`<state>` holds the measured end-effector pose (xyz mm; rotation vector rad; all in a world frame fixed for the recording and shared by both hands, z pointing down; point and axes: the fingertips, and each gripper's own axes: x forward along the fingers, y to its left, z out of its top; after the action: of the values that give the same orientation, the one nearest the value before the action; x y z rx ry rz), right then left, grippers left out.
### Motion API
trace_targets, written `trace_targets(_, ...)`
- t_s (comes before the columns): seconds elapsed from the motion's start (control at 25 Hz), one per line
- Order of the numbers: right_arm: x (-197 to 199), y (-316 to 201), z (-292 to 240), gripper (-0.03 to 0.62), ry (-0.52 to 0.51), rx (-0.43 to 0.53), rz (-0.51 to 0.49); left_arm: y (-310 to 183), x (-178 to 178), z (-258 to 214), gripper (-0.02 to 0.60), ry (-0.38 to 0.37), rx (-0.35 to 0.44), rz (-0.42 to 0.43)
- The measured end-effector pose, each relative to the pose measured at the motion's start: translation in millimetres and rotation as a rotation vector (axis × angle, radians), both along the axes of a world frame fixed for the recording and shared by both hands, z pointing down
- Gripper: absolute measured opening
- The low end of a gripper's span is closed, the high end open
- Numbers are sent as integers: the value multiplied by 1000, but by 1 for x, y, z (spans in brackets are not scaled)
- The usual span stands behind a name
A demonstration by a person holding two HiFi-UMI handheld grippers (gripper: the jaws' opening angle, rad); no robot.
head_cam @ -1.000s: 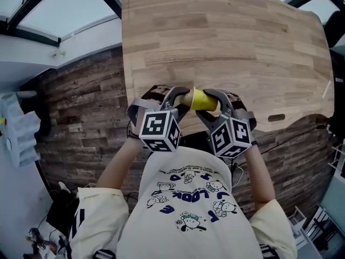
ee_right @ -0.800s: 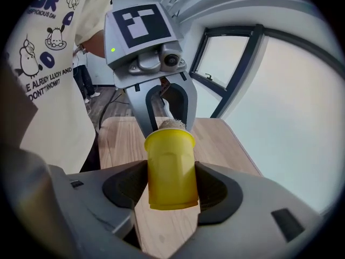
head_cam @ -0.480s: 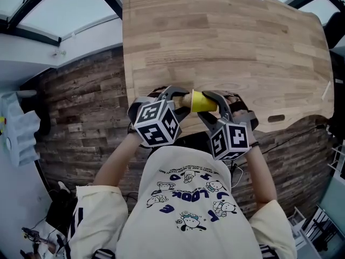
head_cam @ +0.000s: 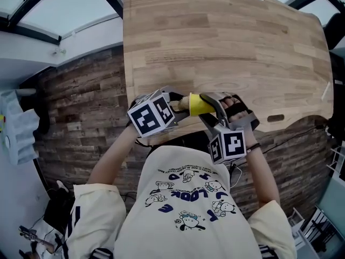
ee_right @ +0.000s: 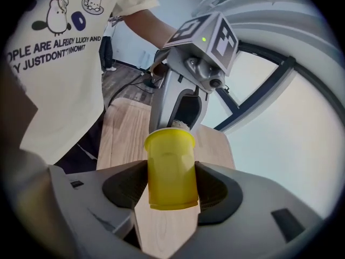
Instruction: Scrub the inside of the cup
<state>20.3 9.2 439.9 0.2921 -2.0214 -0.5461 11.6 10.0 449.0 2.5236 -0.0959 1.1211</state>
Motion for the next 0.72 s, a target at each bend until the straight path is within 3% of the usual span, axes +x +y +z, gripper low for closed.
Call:
trace_targets(0.16,-2,5,-3,265,37,66,-64,5,0,-2,189,39,-126,-18)
trace_targets(0.72,-2,12,-16,265,114,278,-225,14,3,-10,183,134,-264,12)
